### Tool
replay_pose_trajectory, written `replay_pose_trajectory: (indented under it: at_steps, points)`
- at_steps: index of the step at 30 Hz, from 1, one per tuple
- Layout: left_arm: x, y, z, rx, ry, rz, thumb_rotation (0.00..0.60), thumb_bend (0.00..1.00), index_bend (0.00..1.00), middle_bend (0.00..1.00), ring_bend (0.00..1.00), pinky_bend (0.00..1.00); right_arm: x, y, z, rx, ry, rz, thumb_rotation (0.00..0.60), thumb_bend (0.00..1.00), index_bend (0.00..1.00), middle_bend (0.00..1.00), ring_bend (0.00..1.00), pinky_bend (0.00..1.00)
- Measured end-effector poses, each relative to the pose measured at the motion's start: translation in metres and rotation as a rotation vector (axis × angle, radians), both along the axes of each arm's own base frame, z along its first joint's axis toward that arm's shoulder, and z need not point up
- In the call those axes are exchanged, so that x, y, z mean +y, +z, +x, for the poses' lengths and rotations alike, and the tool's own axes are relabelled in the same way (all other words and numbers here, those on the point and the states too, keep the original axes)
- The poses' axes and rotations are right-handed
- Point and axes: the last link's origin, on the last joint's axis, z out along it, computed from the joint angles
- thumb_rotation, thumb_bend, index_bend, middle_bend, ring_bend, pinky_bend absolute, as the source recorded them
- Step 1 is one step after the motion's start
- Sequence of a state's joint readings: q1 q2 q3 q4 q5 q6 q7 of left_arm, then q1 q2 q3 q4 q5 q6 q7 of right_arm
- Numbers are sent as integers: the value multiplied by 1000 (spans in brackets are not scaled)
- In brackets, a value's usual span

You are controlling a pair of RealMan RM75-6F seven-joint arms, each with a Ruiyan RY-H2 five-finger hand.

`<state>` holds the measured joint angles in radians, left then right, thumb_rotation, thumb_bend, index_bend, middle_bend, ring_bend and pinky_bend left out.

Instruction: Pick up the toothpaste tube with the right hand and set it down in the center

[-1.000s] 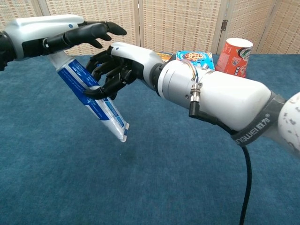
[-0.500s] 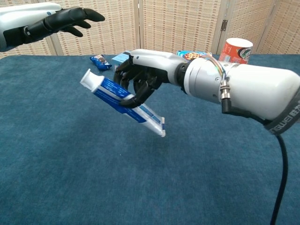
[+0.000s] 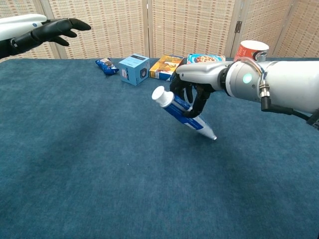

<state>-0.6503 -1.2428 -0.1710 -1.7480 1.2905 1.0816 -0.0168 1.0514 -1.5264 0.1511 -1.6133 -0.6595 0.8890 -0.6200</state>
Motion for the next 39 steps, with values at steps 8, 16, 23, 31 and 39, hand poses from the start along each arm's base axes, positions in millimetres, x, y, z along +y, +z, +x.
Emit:
replay_pose_trajectory:
  at_steps: [8, 16, 23, 31, 39]
  points:
    - [1, 4, -14, 4, 45, 20, 0, 0, 0, 1, 42, 134, -1, 6, -5, 15, -39, 1, 600, 398, 0, 11, 23, 239]
    - [1, 20, -38, 9, 76, 101, 143, 0, 0, 1, 42, 133, 2, 55, -17, -116, -30, -79, 600, 409, 0, 156, 83, 232]
    - [-6, 41, -69, 51, 143, 190, 564, 0, 5, 1, 49, 133, 20, 130, -65, -118, -12, -231, 600, 433, 0, 180, 95, 232]
    - [-28, 66, -112, 181, 250, 291, 600, 0, 30, 2, 49, 133, 73, 186, -135, -144, -46, -365, 600, 432, 11, 190, 115, 231]
    - [-63, 80, -140, 231, 350, 370, 600, 0, 37, 9, 49, 133, 136, 214, -198, -188, -112, -480, 600, 396, 16, 206, 117, 232]
